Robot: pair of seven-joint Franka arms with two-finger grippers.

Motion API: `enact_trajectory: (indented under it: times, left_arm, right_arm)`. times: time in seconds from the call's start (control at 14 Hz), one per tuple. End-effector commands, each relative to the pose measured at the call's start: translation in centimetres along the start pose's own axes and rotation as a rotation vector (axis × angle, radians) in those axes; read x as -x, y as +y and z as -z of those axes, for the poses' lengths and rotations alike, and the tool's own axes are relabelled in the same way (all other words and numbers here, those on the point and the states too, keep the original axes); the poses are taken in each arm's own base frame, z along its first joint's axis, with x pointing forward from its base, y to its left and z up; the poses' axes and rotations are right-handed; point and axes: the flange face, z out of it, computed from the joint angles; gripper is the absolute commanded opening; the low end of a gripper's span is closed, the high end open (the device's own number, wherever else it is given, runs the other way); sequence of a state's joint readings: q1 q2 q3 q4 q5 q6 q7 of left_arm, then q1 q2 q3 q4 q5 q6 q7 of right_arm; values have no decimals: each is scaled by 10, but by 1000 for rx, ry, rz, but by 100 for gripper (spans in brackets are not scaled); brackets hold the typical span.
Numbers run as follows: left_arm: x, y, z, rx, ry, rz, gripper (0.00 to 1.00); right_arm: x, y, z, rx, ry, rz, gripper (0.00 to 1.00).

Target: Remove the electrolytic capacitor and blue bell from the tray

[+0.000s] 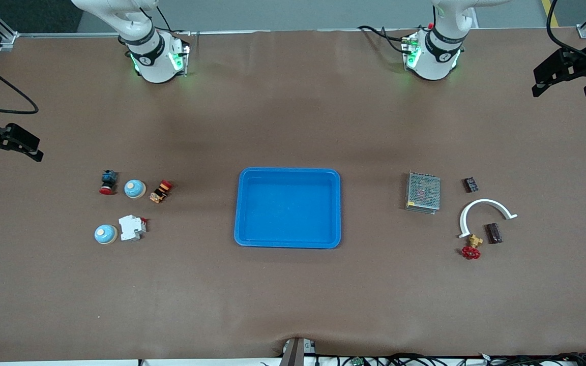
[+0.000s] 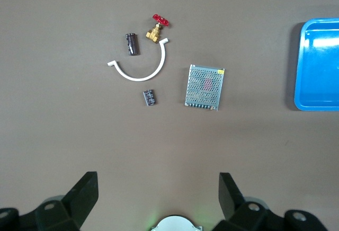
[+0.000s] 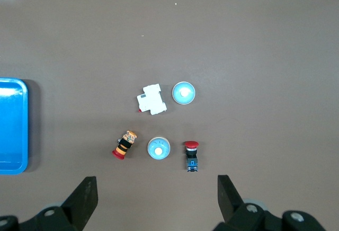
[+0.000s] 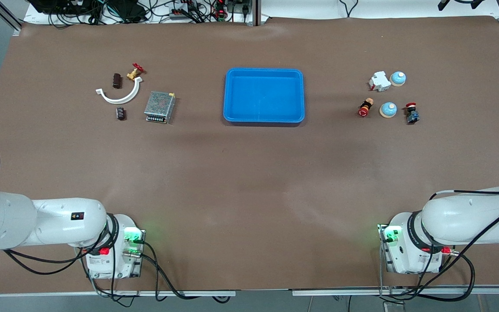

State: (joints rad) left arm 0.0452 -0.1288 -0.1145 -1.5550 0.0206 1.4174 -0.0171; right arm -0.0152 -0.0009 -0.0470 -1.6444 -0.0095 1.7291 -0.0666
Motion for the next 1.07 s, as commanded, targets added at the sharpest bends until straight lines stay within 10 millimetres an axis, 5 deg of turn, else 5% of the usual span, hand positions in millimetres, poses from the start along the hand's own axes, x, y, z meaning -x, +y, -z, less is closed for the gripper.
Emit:
enact_trajectory:
  times: [0.0,1.0]
  left_arm:
    - [0,2,0,7,1,-9,100]
    - [-11,3,-7,6,0,-9,100]
  right_arm:
    - [-4,0,3,-1,2,-6,100]
    - [-4,-1,1,-2,-1,-3,100]
